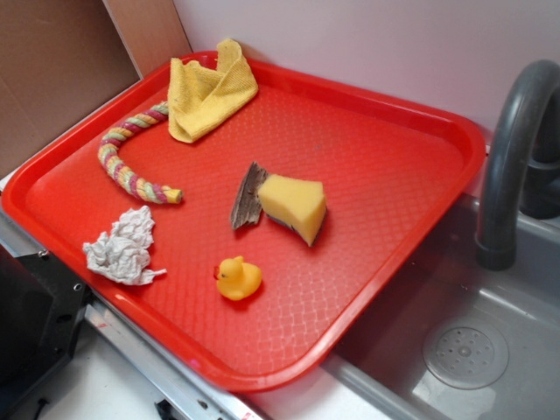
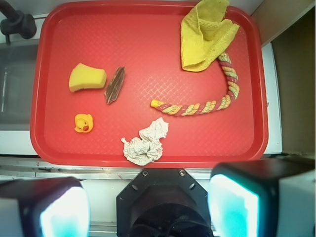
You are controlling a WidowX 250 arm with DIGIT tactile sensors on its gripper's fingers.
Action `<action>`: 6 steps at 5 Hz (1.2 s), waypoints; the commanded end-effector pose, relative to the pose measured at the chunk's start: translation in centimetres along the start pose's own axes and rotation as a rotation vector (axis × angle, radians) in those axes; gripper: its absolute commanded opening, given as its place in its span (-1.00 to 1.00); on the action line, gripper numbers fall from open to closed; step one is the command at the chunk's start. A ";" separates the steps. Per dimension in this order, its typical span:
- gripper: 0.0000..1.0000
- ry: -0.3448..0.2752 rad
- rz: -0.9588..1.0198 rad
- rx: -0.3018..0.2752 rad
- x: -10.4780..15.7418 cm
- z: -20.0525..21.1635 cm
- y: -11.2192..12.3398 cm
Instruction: Grab the yellow duck.
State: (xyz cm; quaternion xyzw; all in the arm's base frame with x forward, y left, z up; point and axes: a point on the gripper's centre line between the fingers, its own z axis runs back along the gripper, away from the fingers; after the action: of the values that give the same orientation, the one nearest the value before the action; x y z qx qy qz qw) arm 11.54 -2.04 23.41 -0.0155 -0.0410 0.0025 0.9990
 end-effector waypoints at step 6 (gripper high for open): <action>1.00 0.080 0.084 -0.138 2.7 -15.4 -8.8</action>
State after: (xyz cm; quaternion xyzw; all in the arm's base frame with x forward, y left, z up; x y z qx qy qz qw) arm 15.51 -10.79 7.73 -0.0761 0.0152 0.0495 0.9958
